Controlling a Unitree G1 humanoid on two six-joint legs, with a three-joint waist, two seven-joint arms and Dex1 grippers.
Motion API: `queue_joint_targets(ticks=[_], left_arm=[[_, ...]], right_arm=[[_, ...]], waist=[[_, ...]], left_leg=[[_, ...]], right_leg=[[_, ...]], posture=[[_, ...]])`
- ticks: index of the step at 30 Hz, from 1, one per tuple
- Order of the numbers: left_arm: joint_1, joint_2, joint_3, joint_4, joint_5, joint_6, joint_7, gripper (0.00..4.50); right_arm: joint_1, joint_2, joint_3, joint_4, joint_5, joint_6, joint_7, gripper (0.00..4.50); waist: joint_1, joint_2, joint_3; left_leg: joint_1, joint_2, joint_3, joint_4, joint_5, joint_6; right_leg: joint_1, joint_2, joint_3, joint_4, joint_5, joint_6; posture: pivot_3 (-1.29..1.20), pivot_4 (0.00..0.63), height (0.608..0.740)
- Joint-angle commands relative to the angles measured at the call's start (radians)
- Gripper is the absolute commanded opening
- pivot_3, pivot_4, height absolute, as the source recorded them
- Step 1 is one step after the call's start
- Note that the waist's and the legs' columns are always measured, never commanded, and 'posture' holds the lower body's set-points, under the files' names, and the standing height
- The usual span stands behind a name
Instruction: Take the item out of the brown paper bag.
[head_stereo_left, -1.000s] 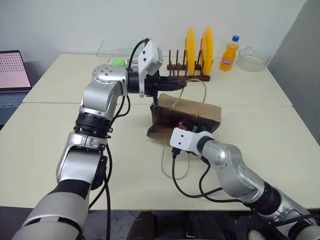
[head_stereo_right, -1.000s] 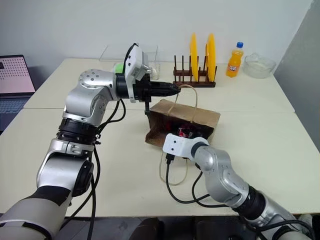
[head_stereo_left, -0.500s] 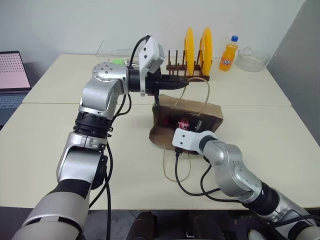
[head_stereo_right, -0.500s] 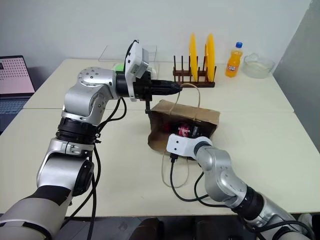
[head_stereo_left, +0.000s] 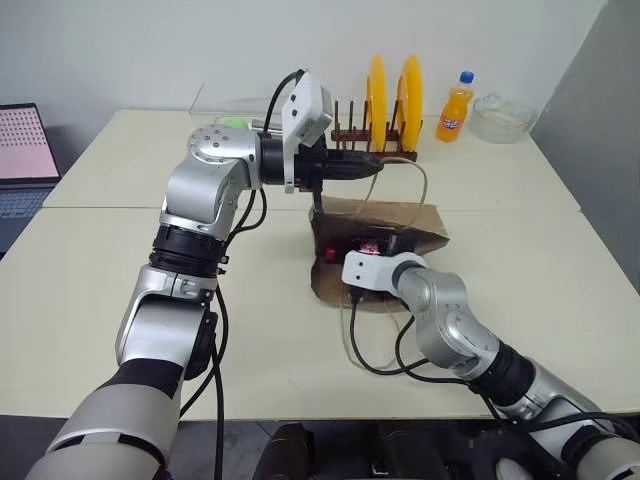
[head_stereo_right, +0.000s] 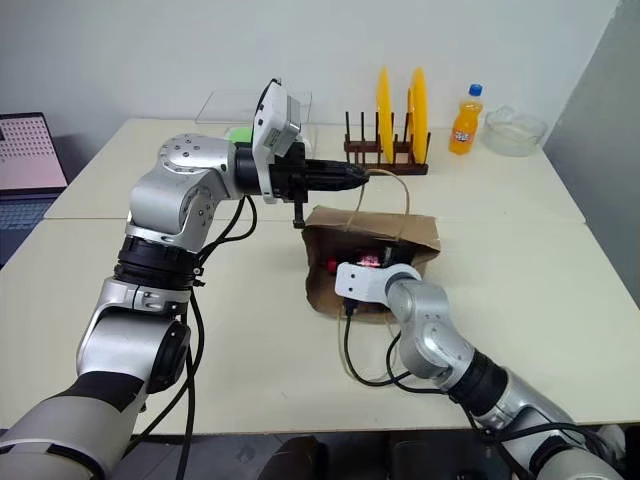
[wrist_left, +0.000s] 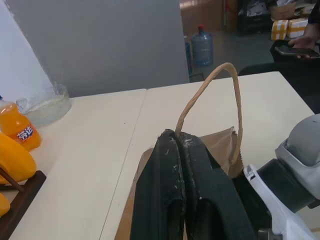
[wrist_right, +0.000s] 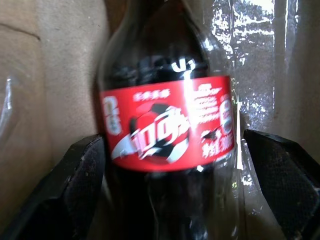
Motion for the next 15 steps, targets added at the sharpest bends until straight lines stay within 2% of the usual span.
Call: queue_joint_targets(ticks=[1, 6, 9, 11, 15], left_arm=[[-0.014, -0.005, 0.022, -0.035, -0.022, -0.003, 0.006, 0.0], [-0.015, -0.007, 0.022, -0.032, -0.021, -0.005, 0.006, 0.0], [-0.013, -0.007, 0.021, -0.037, -0.021, -0.004, 0.006, 0.0], [-0.011, -0.006, 0.021, -0.041, -0.021, -0.003, 0.006, 0.0], [-0.006, -0.003, 0.02, -0.047, -0.019, -0.003, 0.008, 0.0]], right_arm=[[0.002, -0.005, -0.014, 0.061, -0.017, -0.024, 0.012, 4.49], [0.014, 0.007, -0.027, 0.095, -0.016, -0.041, 0.024, 4.49], [0.023, 0.019, -0.043, 0.122, -0.012, -0.048, 0.022, 3.87], [0.03, 0.023, -0.05, 0.132, -0.012, -0.055, 0.021, 3.21], [0.047, 0.024, -0.067, 0.123, -0.021, -0.091, 0.009, 3.09]], waist=[[0.0, 0.0, 0.0], [-0.003, 0.0, 0.0], [-0.005, 0.0, 0.0], [-0.005, 0.0, -0.001], [-0.005, 0.0, -0.001]], left_leg=[[0.0, 0.0, 0.0, 0.0, 0.0, 0.0], [0.001, 0.0, 0.0, 0.0, 0.0, 0.0], [0.002, 0.0, 0.0, 0.0, 0.0, 0.001], [0.002, 0.0, 0.0, 0.0, 0.0, 0.001], [0.002, 0.0, 0.0, 0.0, 0.0, 0.001]], right_leg=[[0.0, 0.0, 0.0, 0.0, 0.0, 0.0], [0.001, 0.0, 0.0, 0.0, 0.0, 0.0], [0.001, 0.0, 0.0, 0.0, 0.0, 0.0], [0.002, 0.0, 0.0, 0.0, 0.0, 0.0], [0.002, 0.0, 0.0, 0.0, 0.0, 0.001]], posture=[[0.0, 0.15, 0.74], [0.0, 0.15, 0.74], [0.0, 0.15, 0.74], [0.0, 0.15, 0.74], [0.0, 0.15, 0.74]])
